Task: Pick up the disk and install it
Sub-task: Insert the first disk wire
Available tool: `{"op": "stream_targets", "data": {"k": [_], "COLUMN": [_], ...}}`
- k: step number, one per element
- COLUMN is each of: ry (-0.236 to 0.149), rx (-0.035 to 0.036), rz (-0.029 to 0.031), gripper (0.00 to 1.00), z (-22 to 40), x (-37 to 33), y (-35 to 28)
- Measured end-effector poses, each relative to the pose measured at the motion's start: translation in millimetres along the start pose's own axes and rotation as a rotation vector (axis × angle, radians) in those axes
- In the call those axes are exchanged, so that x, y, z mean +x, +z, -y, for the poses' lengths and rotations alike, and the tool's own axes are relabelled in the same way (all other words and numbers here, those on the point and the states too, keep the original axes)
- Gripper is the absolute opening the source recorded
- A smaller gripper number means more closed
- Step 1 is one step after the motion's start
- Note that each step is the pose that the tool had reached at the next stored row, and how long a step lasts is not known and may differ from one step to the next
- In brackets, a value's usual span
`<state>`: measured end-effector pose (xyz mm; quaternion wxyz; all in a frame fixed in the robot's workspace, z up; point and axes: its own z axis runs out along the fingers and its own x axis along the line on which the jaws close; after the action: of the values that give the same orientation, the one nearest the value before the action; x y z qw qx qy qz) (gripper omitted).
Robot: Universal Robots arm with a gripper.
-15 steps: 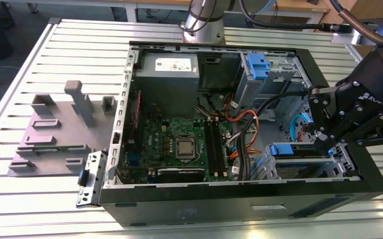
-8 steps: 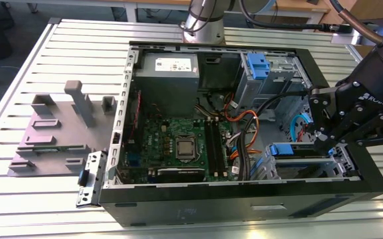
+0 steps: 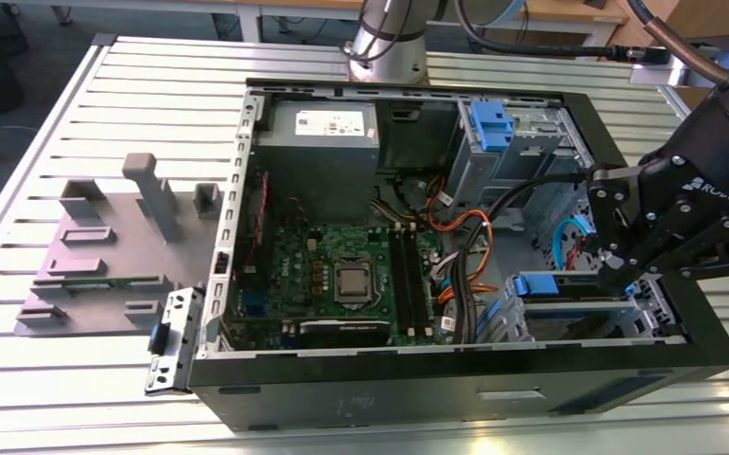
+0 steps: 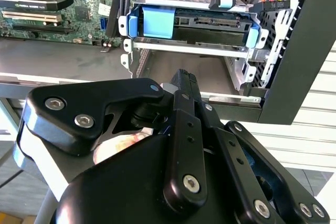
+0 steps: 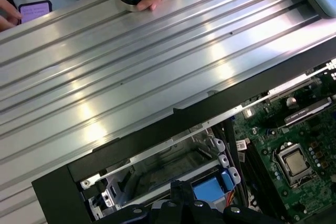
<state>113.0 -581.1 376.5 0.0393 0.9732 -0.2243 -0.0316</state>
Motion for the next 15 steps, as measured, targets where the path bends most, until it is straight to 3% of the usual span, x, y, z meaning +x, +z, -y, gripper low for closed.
{"op": "stream_targets", "data": {"k": [15], "ry": [-0.004], "rx": [-0.0062], "rz": [-0.0033], "gripper": [0.11], "z": [0.0], "x": [0.0], "y": [0.2]}}
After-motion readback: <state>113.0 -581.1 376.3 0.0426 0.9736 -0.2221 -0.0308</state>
